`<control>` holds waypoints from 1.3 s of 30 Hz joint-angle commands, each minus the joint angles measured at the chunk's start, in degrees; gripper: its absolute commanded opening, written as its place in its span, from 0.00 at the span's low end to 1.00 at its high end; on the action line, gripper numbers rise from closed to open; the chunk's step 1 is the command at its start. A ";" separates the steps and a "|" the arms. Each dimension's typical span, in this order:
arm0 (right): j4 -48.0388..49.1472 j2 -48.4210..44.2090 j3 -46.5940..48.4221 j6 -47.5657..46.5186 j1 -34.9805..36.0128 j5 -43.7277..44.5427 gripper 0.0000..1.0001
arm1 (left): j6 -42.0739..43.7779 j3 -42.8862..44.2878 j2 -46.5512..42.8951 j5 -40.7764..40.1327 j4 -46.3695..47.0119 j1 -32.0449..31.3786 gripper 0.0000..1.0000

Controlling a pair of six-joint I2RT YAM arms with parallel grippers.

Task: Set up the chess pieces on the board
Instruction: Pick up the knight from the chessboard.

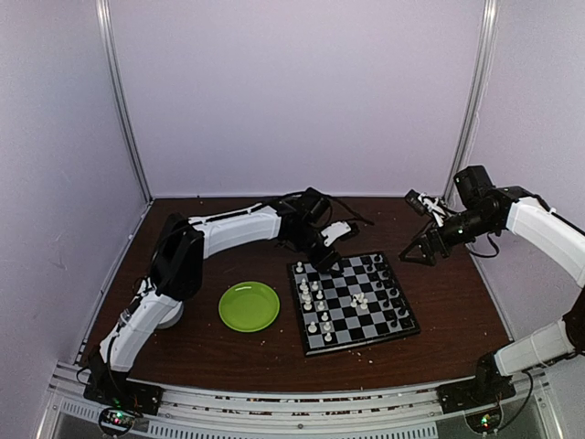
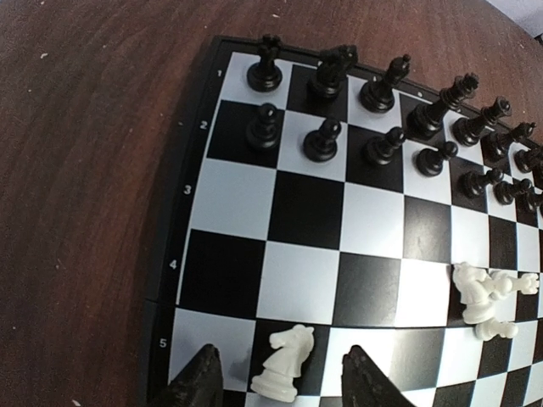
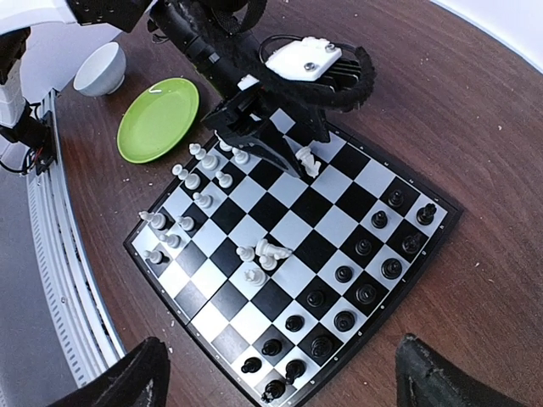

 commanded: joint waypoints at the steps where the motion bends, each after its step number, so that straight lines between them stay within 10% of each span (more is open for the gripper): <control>1: -1.00 1.11 0.32 -0.62 -0.22 -1.80 0.92 | -0.46 1.39 1.52 2.38 0.63 0.20 0.47; 39: -1.72 1.68 0.34 -1.24 -0.22 -3.58 0.89 | 2.68 -15.24 -6.12 -8.11 6.70 -2.46 0.19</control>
